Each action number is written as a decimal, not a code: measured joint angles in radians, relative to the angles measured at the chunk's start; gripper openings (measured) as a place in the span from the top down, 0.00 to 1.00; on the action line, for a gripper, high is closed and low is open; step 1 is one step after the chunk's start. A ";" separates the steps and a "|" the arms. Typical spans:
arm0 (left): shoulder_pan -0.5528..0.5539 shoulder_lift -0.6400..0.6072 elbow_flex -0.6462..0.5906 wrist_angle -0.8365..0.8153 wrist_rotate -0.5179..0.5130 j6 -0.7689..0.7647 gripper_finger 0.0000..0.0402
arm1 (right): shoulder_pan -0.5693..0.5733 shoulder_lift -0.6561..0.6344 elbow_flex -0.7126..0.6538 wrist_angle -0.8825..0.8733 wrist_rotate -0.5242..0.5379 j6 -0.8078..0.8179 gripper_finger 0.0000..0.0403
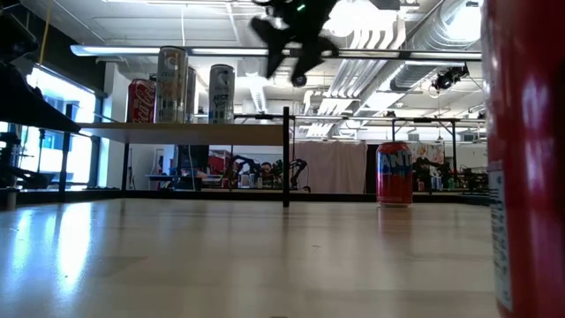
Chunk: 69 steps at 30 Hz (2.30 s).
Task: Place canned beverage on shelf
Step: Put the top orange soda can on the shelf
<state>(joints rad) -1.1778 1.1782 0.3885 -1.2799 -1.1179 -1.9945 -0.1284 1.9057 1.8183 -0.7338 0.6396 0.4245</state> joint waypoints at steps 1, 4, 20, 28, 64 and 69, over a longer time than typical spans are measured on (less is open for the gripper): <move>0.000 0.000 0.000 0.000 0.000 0.000 0.00 | 0.018 -0.024 0.000 -0.098 0.030 0.060 0.35; 0.000 0.000 0.000 0.000 0.000 0.000 0.00 | 0.069 -0.088 0.000 -0.353 0.125 0.255 0.35; 0.000 0.000 0.000 0.000 0.000 0.000 0.00 | 0.033 -0.332 -0.369 -0.627 0.020 0.685 0.35; 0.000 0.000 0.000 0.000 0.000 0.000 0.00 | -0.161 -0.613 -0.658 -0.343 -0.188 0.508 0.35; 0.000 0.000 0.000 0.000 0.000 0.000 0.00 | -0.494 -0.383 -0.666 -0.182 -0.604 0.273 0.27; 0.000 0.000 0.000 0.000 0.000 0.000 0.00 | -0.494 -0.348 -0.626 -0.210 -0.612 0.268 0.27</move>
<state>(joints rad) -1.1782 1.1782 0.3885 -1.2799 -1.1179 -1.9942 -0.6228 1.5579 1.1924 -0.9437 0.0279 0.6926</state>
